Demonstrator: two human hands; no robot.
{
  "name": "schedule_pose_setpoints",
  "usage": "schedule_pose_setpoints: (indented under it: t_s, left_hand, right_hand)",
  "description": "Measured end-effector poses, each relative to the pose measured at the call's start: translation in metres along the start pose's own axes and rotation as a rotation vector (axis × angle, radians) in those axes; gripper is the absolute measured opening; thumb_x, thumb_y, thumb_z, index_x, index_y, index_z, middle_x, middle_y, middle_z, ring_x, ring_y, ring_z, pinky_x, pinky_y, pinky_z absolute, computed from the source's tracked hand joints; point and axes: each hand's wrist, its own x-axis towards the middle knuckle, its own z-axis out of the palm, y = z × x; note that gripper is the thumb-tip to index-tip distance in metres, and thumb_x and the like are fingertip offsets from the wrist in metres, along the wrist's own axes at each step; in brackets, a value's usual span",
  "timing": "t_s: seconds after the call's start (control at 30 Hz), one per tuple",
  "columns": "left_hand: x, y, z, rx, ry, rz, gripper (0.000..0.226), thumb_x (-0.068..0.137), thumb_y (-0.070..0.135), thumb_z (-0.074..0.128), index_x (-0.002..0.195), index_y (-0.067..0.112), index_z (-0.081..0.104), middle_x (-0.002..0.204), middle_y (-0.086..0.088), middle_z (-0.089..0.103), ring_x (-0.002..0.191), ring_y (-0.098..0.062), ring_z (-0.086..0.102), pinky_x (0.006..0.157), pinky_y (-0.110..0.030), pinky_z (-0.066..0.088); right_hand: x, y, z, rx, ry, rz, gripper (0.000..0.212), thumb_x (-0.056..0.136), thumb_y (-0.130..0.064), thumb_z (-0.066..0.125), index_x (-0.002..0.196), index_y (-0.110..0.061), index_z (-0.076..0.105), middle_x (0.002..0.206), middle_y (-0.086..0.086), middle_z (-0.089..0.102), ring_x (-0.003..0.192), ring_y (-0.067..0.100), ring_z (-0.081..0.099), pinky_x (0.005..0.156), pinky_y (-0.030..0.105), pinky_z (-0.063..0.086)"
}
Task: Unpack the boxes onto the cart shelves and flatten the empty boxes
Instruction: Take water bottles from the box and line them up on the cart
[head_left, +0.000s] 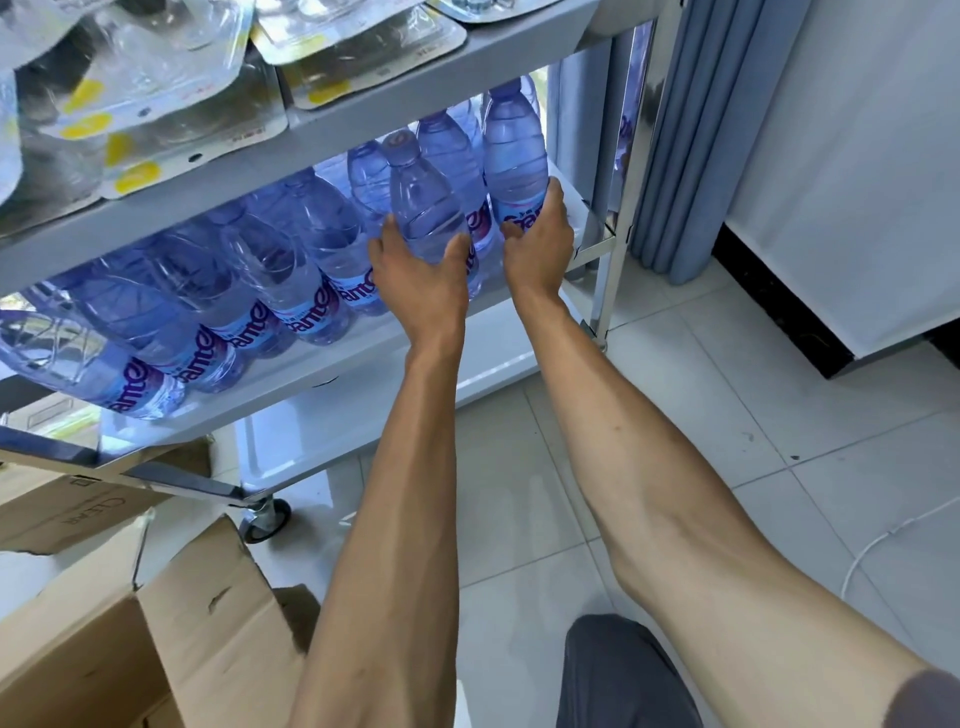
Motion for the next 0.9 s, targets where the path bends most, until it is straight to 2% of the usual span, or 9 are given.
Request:
schedule_pose_setpoints:
  t_s: [0.07,0.13,0.2,0.3,0.4,0.5,0.67,0.9]
  left_hand:
    - [0.001,0.000,0.001,-0.002,-0.001,0.003,0.070,0.074,0.033,0.082,0.133,0.005,0.055,0.128,-0.012,0.057,0.118,-0.027,0.056,0.099,-0.041,0.047]
    - [0.001,0.000,0.001,-0.007,0.009,0.007,0.070,0.074,0.033,0.082,0.133,0.005,0.056,0.127,-0.012,0.057,0.118,-0.027,0.056,0.098,-0.041,0.048]
    - [0.001,-0.001,0.002,-0.013,0.014,0.000,0.071,0.074,0.035,0.082,0.133,0.006,0.055,0.127,-0.011,0.058,0.118,-0.026,0.057,0.099,-0.041,0.048]
    - [0.000,-0.003,0.001,-0.012,-0.024,-0.013,0.073,0.072,0.035,0.080,0.134,0.007,0.054,0.128,-0.010,0.060,0.119,-0.026,0.058,0.099,-0.042,0.049]
    - [-0.011,-0.013,-0.004,0.043,-0.072,-0.021,0.070,0.067,0.035,0.082,0.127,0.010,0.056,0.119,-0.007,0.065,0.110,-0.025,0.061,0.095,-0.039,0.050]
    - [-0.022,-0.027,-0.002,0.123,-0.053,-0.020,0.057,0.070,0.032,0.083,0.117,0.008,0.062,0.108,-0.007,0.069,0.101,-0.027,0.063,0.089,-0.039,0.050]
    - [-0.019,-0.020,0.008,0.210,-0.004,-0.004,0.050,0.077,0.034,0.081,0.116,0.009,0.062,0.112,-0.006,0.069,0.104,-0.025,0.063,0.089,-0.036,0.049]
    - [-0.021,-0.020,0.012,0.130,0.015,-0.023,0.044,0.077,0.021,0.082,0.113,0.005,0.063,0.109,-0.006,0.071,0.101,-0.023,0.065,0.090,-0.031,0.050]
  right_hand:
    - [0.003,0.000,0.001,-0.002,-0.013,-0.017,0.056,0.083,-0.010,0.071,0.133,-0.012,0.047,0.123,0.004,0.063,0.110,0.020,0.061,0.085,0.021,0.046]
    - [0.008,-0.003,0.002,-0.003,-0.043,-0.019,0.057,0.083,-0.015,0.072,0.134,-0.012,0.047,0.123,0.003,0.064,0.109,0.019,0.062,0.085,0.022,0.048]
    - [0.013,-0.005,0.003,-0.026,-0.085,0.004,0.063,0.084,-0.021,0.072,0.139,-0.012,0.042,0.127,0.003,0.062,0.113,0.020,0.060,0.091,0.029,0.051]
    - [0.009,-0.004,0.006,-0.134,-0.101,0.067,0.076,0.087,-0.030,0.069,0.148,-0.008,0.030,0.138,0.009,0.054,0.127,0.025,0.051,0.102,0.040,0.047]
    - [-0.007,0.004,0.005,-0.151,-0.006,0.007,0.060,0.085,-0.015,0.064,0.139,-0.002,0.043,0.131,0.015,0.056,0.124,0.031,0.048,0.102,0.043,0.043]
    - [-0.015,0.008,0.004,-0.217,0.062,-0.018,0.057,0.081,-0.008,0.064,0.135,-0.001,0.048,0.125,0.014,0.058,0.120,0.031,0.049,0.100,0.042,0.043]
    - [-0.015,0.011,0.002,-0.207,0.019,-0.018,0.058,0.083,-0.005,0.063,0.138,-0.004,0.045,0.129,0.013,0.058,0.123,0.029,0.049,0.104,0.040,0.041]
    - [-0.013,0.012,-0.001,-0.237,-0.030,-0.017,0.058,0.085,-0.001,0.060,0.140,-0.006,0.043,0.131,0.012,0.057,0.123,0.029,0.050,0.102,0.042,0.043]
